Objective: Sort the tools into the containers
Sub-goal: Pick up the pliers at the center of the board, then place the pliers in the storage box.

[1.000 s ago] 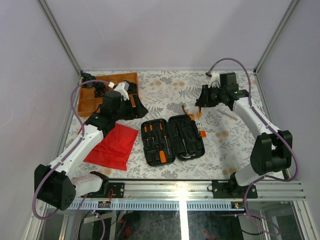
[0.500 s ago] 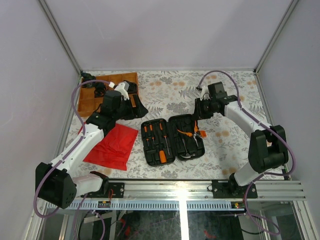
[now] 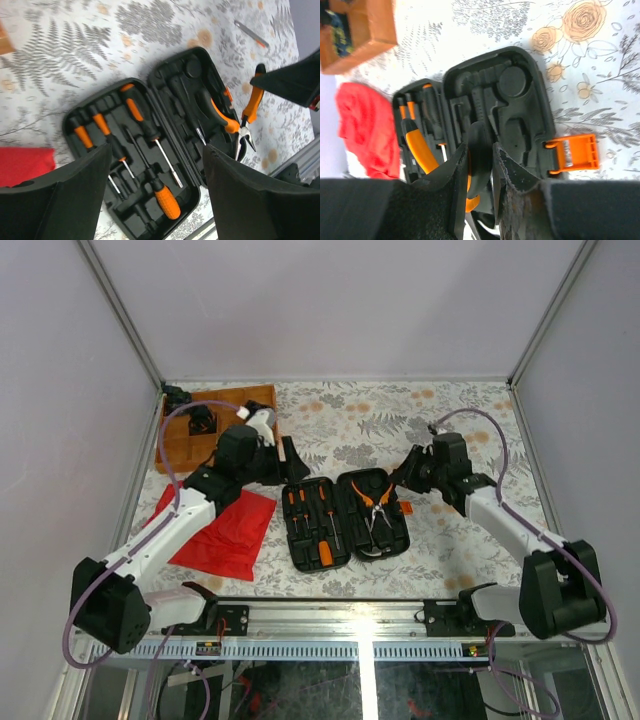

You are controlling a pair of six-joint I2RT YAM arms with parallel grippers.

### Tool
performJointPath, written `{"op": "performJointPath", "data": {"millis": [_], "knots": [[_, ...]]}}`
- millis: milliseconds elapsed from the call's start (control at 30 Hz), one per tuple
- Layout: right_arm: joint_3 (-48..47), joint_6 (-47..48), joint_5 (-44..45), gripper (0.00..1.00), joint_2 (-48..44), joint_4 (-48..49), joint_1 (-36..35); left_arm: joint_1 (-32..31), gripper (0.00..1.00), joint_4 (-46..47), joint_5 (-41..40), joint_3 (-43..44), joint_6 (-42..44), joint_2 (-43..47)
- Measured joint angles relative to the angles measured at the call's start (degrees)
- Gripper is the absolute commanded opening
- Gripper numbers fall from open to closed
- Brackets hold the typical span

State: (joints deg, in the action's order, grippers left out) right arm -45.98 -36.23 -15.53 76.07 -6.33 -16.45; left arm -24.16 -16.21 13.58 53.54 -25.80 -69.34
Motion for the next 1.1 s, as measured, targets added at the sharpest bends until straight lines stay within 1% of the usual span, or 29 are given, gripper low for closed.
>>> {"op": "performJointPath", "data": {"millis": [100,167,333,600,867,1100], "knots": [[5.2,-6.2,-0.2,0.00,-4.7,5.7,0.0,-5.9,0.69,0.0,-2.0,0.0,0.2,-0.9],[6.6,-8.8,-1.0,0.00,-5.8,8.6,0.0,-9.6,0.67,-0.1,-3.5,0.3,0.1,-2.3],[6.8,-11.0,-4.7,0.00,-6.2,13.5,0.0,-15.2,0.64,-0.7,-7.7,2.9,-0.8,-8.8],[6.8,-10.0,-9.7,0.00,-8.3,14.8,0.0,-18.0,0.63,-1.2,-12.0,7.3,-2.4,-16.2],[4.7,-5.2,-11.9,0.00,-7.7,10.8,-1.8,-21.0,0.64,-1.8,-14.6,14.6,-2.3,-22.2],[2.8,-1.4,-11.6,0.00,-6.1,9.2,-2.9,-21.6,0.67,-5.1,-16.8,17.3,-0.7,-24.3]]}}
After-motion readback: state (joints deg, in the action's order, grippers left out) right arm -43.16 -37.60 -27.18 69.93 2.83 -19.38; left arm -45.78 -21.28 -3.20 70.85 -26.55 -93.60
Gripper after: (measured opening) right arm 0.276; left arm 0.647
